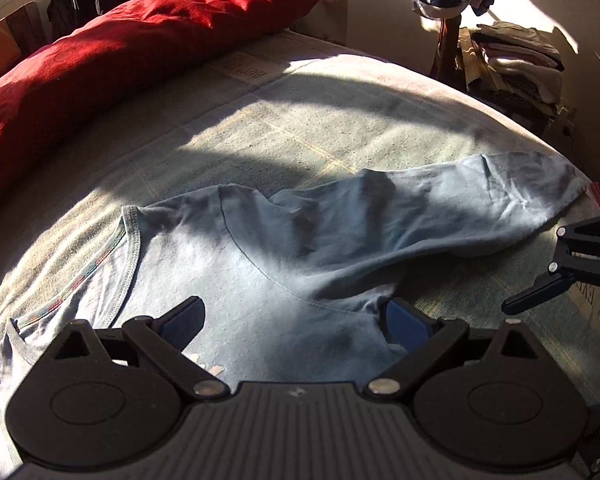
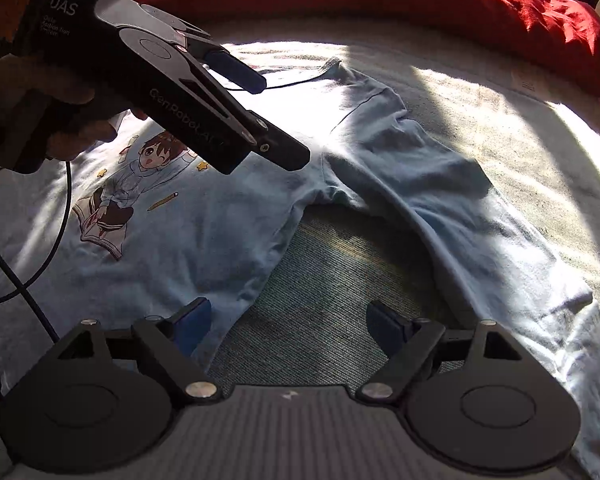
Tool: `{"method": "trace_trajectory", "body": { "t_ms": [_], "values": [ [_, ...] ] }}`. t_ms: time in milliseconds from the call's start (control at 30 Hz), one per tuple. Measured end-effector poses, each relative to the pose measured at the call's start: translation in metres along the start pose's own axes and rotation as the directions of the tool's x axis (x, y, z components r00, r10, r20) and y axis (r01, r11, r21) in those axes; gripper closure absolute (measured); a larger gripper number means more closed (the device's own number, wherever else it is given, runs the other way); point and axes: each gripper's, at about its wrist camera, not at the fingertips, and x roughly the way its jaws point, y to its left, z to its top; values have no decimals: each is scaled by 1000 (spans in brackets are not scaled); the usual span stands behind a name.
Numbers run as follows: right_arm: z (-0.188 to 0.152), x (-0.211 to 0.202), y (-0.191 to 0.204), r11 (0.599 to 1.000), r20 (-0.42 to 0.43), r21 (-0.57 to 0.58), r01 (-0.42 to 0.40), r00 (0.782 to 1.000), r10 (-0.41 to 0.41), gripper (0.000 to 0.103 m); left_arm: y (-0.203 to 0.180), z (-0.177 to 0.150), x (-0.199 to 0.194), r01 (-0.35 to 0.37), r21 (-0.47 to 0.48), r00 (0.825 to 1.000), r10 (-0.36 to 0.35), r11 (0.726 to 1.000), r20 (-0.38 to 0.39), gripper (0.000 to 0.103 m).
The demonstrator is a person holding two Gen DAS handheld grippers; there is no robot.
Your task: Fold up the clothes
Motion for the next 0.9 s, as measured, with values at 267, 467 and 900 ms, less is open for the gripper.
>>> {"method": "trace_trajectory", "body": {
  "t_ms": [267,467,900],
  "values": [
    [-32,-25,-12,990,-19,127,68,998,-66,13,-71,9,38,-128,413,992,119,902,48,6],
    [-33,-34,-30,977,16,180,118,992,-123,13,-70,3,36,-210,439,977,200,873,69,6],
    [-30,-33,-37,975,17,160,151,988,-156,12,-59,-10,4,-295,306,954,264,905,140,6]
  ]
}}
